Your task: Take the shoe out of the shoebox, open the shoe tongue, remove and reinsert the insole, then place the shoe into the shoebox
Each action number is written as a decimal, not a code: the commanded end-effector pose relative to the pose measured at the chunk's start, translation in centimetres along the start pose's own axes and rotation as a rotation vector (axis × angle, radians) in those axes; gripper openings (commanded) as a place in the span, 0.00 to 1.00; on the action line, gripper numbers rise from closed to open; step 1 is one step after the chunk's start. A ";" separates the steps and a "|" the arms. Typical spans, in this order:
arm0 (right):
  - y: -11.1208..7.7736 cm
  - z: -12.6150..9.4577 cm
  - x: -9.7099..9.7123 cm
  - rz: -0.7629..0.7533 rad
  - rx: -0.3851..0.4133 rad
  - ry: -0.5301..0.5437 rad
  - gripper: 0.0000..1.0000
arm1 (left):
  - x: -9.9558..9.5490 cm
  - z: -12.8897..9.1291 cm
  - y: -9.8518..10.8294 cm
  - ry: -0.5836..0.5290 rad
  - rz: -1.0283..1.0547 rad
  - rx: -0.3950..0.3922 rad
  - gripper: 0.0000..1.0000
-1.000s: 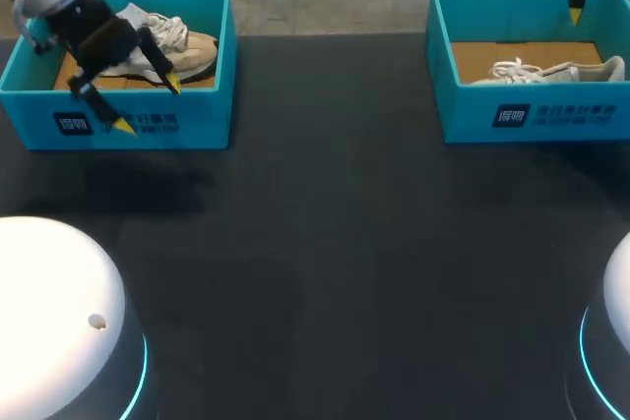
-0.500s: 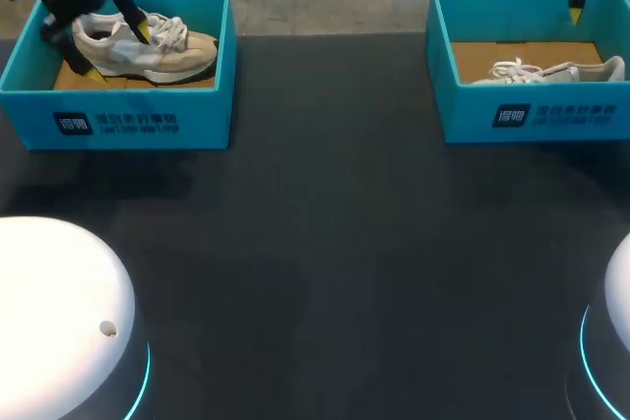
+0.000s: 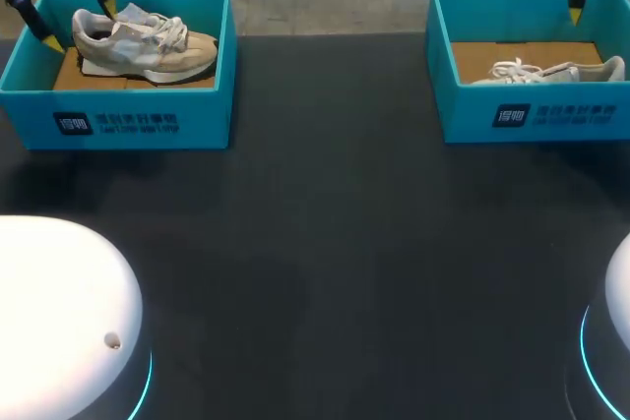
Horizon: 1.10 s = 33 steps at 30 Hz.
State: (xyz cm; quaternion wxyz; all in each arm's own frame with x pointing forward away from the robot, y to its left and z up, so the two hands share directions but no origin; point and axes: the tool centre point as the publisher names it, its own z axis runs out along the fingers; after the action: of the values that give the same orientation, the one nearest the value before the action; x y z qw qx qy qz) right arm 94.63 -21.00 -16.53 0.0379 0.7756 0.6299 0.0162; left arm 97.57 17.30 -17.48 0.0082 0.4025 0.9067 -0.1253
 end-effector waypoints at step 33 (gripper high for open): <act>-0.1 0.0 0.0 0.001 -0.002 -0.001 1.00 | -1.2 -0.1 8.9 0.218 0.332 -0.200 1.00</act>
State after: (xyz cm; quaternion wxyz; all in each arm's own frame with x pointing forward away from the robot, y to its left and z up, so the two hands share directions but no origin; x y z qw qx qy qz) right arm 94.62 -21.01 -16.50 0.0380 0.7756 0.6299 0.0161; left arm 105.38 22.38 -18.73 -0.0543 0.5143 0.8547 -0.0462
